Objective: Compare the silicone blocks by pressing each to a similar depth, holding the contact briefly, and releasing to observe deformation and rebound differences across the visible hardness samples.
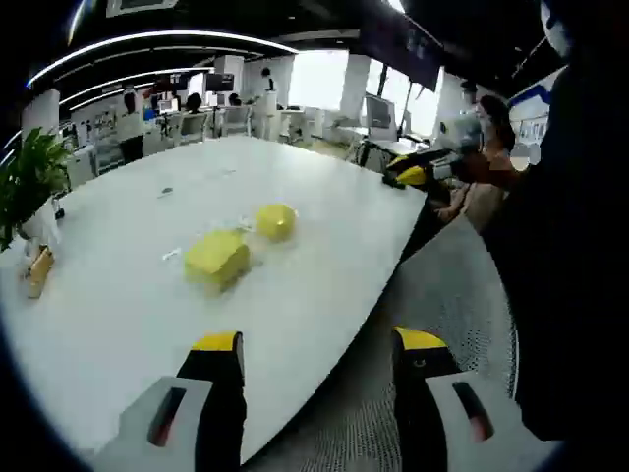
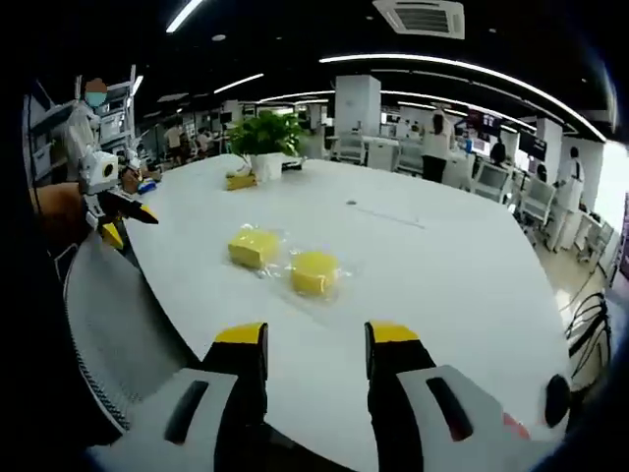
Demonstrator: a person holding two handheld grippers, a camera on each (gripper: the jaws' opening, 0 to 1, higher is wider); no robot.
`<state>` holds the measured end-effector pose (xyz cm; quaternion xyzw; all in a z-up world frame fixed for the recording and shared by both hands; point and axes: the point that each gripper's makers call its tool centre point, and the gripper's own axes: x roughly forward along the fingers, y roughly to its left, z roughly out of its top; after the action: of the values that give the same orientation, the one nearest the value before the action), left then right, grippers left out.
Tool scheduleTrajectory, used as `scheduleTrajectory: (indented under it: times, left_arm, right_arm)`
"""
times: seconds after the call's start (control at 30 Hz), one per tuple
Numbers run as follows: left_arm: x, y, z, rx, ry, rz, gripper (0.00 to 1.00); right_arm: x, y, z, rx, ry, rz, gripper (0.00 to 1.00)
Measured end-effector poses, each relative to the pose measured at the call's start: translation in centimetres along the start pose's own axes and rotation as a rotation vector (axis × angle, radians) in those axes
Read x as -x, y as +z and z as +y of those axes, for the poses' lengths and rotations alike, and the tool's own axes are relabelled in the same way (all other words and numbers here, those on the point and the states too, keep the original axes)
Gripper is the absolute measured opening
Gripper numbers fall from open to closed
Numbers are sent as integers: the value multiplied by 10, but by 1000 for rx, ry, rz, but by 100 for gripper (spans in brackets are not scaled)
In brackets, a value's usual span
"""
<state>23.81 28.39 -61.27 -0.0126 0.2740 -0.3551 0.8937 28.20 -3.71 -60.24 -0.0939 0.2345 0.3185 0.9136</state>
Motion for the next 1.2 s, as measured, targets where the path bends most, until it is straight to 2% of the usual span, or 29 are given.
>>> scheduleTrajectory:
  times: [0.13, 0.4, 0.53, 0.77, 1.2]
  left_arm:
    - [1, 3, 6, 40, 25, -30, 72]
    - [3, 1, 8, 50, 43, -35, 77]
    - [6, 6, 11, 88, 50, -69, 79]
    - [6, 11, 12, 103, 52, -89, 78]
    - [6, 9, 13, 132, 38, -89, 76]
  right_arm:
    - [0, 2, 2, 7, 15, 1, 47]
    - [0, 4, 2, -16, 22, -11, 53]
    - [1, 3, 0, -16, 21, -8, 54]
    - [-1, 3, 3, -2, 27, 0, 53]
    - [-1, 5, 3, 19, 21, 16, 47]
